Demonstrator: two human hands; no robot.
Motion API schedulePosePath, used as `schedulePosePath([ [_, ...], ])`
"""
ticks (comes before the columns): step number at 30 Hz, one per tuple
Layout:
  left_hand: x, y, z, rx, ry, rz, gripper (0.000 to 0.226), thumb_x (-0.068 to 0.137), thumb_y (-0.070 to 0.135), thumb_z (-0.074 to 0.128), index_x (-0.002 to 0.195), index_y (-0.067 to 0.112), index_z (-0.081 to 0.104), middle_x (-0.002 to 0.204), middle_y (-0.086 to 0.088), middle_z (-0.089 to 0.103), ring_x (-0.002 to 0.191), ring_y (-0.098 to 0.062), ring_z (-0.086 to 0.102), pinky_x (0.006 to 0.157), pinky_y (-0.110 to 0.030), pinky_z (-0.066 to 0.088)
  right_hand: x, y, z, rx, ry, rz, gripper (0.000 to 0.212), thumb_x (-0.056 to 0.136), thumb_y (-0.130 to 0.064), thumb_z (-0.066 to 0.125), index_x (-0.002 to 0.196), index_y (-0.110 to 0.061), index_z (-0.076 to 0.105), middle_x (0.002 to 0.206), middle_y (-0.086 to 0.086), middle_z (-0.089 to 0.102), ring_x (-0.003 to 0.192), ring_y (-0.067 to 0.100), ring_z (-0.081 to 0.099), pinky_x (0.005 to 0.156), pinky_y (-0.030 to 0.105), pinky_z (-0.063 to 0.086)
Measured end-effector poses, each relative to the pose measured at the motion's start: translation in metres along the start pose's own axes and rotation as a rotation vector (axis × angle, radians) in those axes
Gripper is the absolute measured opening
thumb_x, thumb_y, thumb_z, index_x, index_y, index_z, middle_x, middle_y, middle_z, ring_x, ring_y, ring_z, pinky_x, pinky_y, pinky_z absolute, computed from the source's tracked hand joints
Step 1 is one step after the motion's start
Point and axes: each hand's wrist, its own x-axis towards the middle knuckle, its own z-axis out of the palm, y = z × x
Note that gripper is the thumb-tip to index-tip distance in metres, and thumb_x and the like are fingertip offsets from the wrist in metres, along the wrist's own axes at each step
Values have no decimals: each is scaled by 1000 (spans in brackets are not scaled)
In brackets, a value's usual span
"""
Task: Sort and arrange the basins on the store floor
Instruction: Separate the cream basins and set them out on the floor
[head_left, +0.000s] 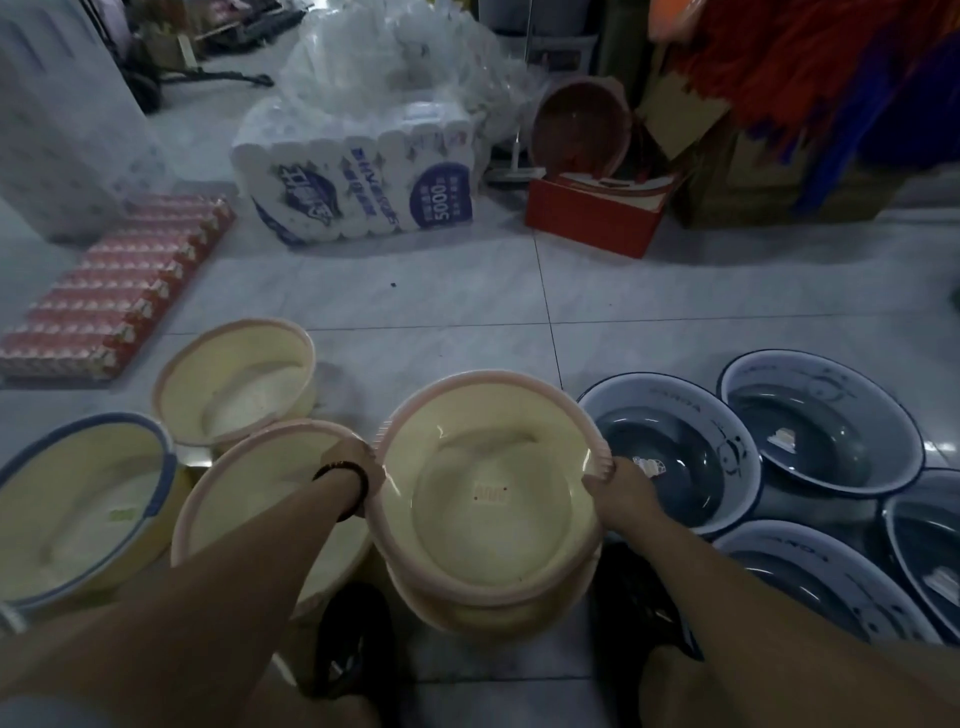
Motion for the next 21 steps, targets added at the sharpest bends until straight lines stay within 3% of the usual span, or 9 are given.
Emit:
schedulePosePath([
  [3, 1, -6, 11, 80, -3, -7, 11, 92, 13, 61, 102, 10, 66, 96, -10, 66, 75, -30, 66, 43, -33, 57, 3, 11, 15, -165, -67, 116, 34, 94, -13, 59, 125, 0, 62, 123, 19, 67, 104, 36, 62, 84, 33, 49],
  [5, 6, -18, 26, 142, -60, -39, 24, 90, 20, 61, 112, 12, 65, 107, -11, 67, 89, -33, 69, 62, -40, 64, 6, 14, 21, -245, -99, 156, 37, 95, -10, 56, 130, 3, 59, 130, 20, 64, 117, 38, 62, 88, 33, 48],
  [7, 4, -32, 44, 279, -46, -32, 38, 90, 28, 61, 125, 14, 63, 124, -10, 65, 112, -33, 64, 90, -39, 59, 10, 18, 26, -270, -141, 166, 39, 95, -8, 54, 132, 3, 59, 132, 20, 64, 121, 37, 61, 91, 34, 48],
  [8, 1, -38, 52, 299, -21, -34, 38, 90, 28, 61, 125, 15, 65, 127, -10, 66, 117, -32, 62, 95, -36, 55, 13, 18, 27, -271, -162, 167, 40, 94, -8, 52, 132, 2, 60, 132, 19, 64, 119, 37, 62, 88, 33, 48],
  [11, 2, -48, 69, 279, -13, -40, 29, 91, 23, 59, 118, 16, 70, 121, -10, 69, 114, -31, 64, 91, -35, 52, 23, 24, 32, -252, -206, 173, 49, 90, -10, 50, 138, -5, 57, 128, 17, 64, 103, 34, 62, 76, 31, 47],
  [14, 10, -52, 75, 292, -28, -26, 30, 94, 26, 54, 119, 18, 68, 121, -8, 69, 112, -30, 65, 86, -34, 50, 21, 33, 39, -211, -333, 293, 70, 86, -19, 48, 154, -23, 32, 127, 14, 55, 98, 35, 61, 62, 38, 57],
  [18, 21, -62, 81, 220, -57, -34, 28, 91, 23, 57, 117, 22, 68, 117, -6, 71, 108, -29, 66, 88, -33, 51, 21, 41, 43, -202, -411, 395, 94, 86, -28, 53, 163, -34, 0, 141, 13, 47, 108, 36, 59, 71, 42, 59],
  [21, 28, -68, 85, 145, -90, -71, 31, 85, 20, 64, 115, 21, 72, 115, -3, 72, 106, -27, 67, 90, -29, 51, 22, 45, 39, -179, -473, 463, 91, 89, -29, 60, 161, -34, 5, 131, 16, 54, 103, 33, 62, 73, 42, 57],
])
